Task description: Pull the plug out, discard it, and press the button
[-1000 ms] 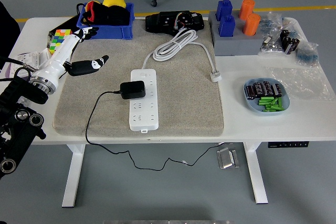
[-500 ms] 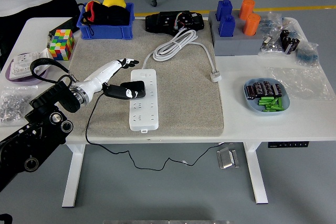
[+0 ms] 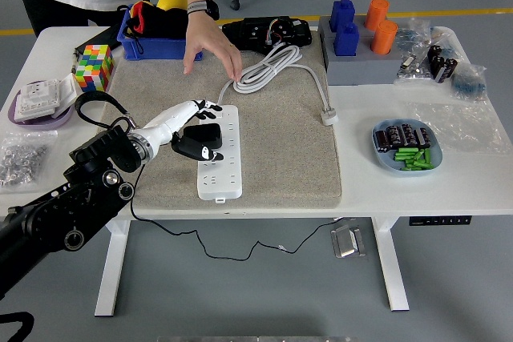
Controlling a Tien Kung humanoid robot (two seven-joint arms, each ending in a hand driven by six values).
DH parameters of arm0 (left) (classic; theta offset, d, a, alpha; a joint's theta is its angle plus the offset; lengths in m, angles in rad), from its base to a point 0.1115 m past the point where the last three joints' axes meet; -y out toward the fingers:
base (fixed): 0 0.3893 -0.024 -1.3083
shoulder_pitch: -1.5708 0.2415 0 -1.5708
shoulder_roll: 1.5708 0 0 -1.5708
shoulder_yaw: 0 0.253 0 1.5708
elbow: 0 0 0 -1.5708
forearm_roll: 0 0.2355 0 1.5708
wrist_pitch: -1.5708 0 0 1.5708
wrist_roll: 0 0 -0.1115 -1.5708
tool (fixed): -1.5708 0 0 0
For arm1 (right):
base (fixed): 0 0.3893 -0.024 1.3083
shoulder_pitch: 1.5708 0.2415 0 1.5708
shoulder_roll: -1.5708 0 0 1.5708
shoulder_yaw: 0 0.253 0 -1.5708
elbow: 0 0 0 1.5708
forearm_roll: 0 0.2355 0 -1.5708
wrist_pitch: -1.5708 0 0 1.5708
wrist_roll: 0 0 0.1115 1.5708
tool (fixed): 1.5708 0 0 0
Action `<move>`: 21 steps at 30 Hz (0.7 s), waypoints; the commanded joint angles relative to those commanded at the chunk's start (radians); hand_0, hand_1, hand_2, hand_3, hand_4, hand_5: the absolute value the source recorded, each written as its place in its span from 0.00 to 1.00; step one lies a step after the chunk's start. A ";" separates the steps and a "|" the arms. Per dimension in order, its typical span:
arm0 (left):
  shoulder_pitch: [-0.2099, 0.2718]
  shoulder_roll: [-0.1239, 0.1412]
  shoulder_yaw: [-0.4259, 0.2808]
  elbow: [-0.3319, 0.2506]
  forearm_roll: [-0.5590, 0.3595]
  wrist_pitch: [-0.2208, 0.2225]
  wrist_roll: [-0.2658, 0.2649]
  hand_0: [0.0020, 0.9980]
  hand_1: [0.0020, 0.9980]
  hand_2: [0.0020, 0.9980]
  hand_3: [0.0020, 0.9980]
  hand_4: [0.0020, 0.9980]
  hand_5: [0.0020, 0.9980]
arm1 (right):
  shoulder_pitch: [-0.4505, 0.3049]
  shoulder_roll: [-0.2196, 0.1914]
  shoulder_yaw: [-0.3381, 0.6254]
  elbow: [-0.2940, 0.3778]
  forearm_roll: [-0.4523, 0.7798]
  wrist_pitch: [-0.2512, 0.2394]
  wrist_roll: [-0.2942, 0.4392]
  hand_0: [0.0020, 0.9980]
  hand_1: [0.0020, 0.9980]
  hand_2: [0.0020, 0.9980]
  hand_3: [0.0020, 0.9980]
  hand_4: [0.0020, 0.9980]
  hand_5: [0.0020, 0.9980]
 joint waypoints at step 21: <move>-0.037 -0.019 0.050 0.065 -0.007 -0.011 0.018 0.51 0.44 0.47 0.58 0.65 0.00 | 0.000 -0.002 -0.002 -0.001 -0.001 0.000 0.000 0.77 0.73 0.72 0.71 0.89 0.66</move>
